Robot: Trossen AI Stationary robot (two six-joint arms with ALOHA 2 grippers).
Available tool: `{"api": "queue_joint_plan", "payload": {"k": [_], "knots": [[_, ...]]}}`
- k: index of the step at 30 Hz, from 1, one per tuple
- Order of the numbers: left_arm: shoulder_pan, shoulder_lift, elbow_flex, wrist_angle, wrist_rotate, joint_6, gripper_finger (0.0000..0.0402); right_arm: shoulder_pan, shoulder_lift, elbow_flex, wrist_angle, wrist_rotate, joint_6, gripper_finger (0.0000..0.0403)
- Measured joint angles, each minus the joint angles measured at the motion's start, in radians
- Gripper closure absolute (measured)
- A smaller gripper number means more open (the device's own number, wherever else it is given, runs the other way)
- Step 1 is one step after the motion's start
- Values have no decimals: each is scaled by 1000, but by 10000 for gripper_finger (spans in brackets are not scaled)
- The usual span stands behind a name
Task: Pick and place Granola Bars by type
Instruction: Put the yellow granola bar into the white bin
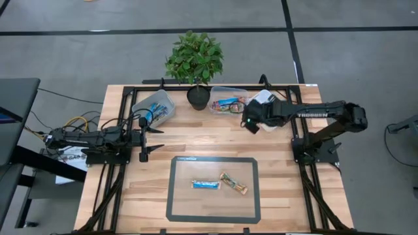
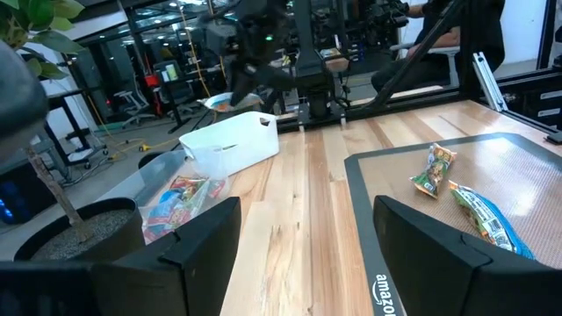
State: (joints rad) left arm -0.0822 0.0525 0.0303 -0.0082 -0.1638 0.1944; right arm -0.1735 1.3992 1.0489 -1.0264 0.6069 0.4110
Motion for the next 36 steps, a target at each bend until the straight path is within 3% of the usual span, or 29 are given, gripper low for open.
{"api": "queue_joint_plan", "payload": {"k": [6,11,20,27,36], "knots": [[0,0,0,0,0,0,148,-139,12,-1,-105,21,0,373],[0,0,0,0,0,0,148,-211,12,-52,-69,27,-52,365],[0,0,0,0,0,0,148,-240,12,-128,-3,23,-71,275],[0,0,0,0,0,0,148,-187,-3,-129,70,-15,-71,200],[0,0,0,0,0,0,148,13,-45,-118,253,-268,-70,173]]}}
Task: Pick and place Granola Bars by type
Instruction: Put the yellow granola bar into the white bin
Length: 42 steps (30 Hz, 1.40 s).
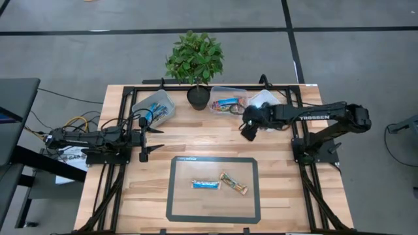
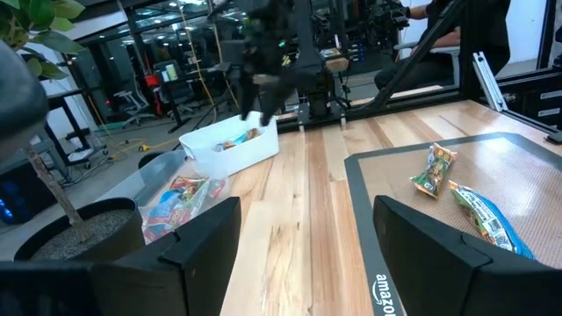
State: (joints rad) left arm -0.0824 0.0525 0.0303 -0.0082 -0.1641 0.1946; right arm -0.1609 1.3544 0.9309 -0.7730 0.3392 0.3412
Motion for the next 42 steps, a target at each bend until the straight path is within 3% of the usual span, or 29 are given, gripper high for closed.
{"api": "queue_joint_plan", "payload": {"k": [8,22,31,42], "knots": [[0,0,0,0,0,0,148,209,76,92,75,-211,32,178],[0,0,0,0,0,0,148,503,430,288,67,-241,197,174],[0,0,0,0,0,0,148,597,540,350,85,-291,304,174],[0,0,0,0,0,0,148,597,550,350,23,-292,323,174]]}}
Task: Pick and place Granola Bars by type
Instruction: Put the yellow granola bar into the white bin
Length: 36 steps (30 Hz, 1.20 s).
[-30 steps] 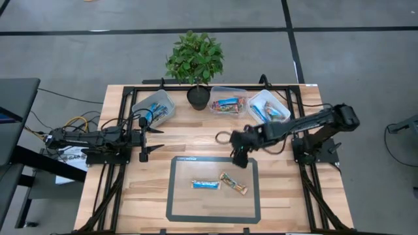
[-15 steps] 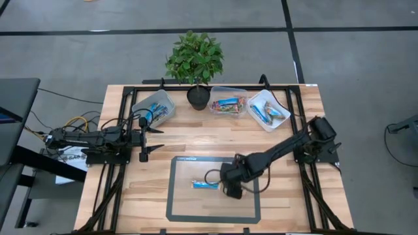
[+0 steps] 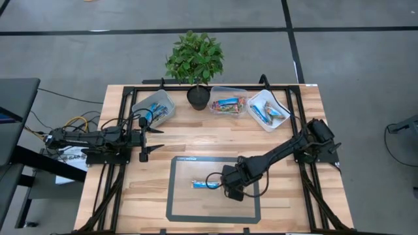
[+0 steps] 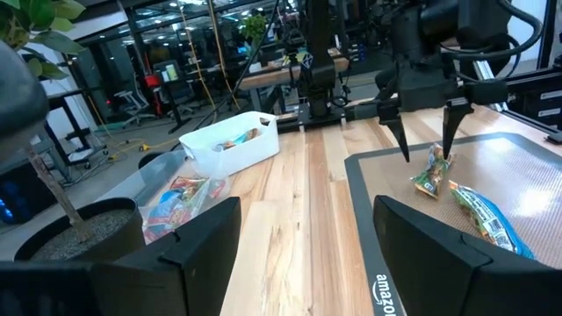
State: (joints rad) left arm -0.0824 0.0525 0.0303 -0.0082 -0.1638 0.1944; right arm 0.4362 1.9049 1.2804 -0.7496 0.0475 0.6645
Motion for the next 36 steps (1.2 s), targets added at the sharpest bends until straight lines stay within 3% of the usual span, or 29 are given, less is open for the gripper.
{"api": "queue_joint_plan", "payload": {"k": [16,27,36], "knots": [[0,0,0,0,0,0,148,-13,88,2,69,-40,-17,182],[0,0,0,0,0,0,148,-35,84,0,71,-46,-18,325],[0,0,0,0,0,0,148,-100,6,-3,84,54,-46,348]]}}
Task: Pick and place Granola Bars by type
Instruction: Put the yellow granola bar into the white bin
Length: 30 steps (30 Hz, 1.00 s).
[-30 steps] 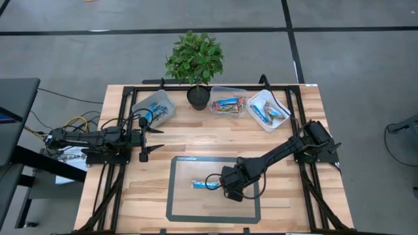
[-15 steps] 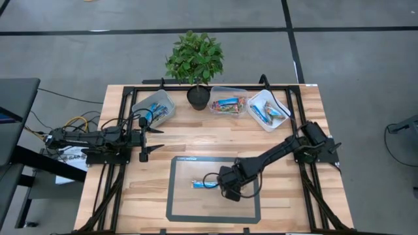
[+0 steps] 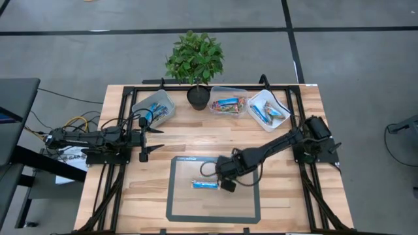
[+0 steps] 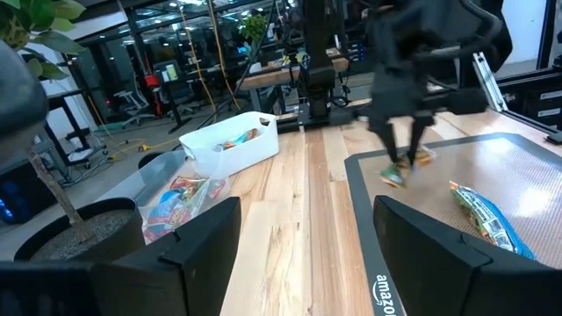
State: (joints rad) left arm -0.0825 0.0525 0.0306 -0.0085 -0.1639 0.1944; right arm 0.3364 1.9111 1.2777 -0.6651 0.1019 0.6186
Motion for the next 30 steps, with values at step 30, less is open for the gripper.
{"api": "queue_joint_plan", "payload": {"k": [30], "knots": [[0,0,0,0,0,0,148,-679,-323,2,-623,555,-240,348]]}}
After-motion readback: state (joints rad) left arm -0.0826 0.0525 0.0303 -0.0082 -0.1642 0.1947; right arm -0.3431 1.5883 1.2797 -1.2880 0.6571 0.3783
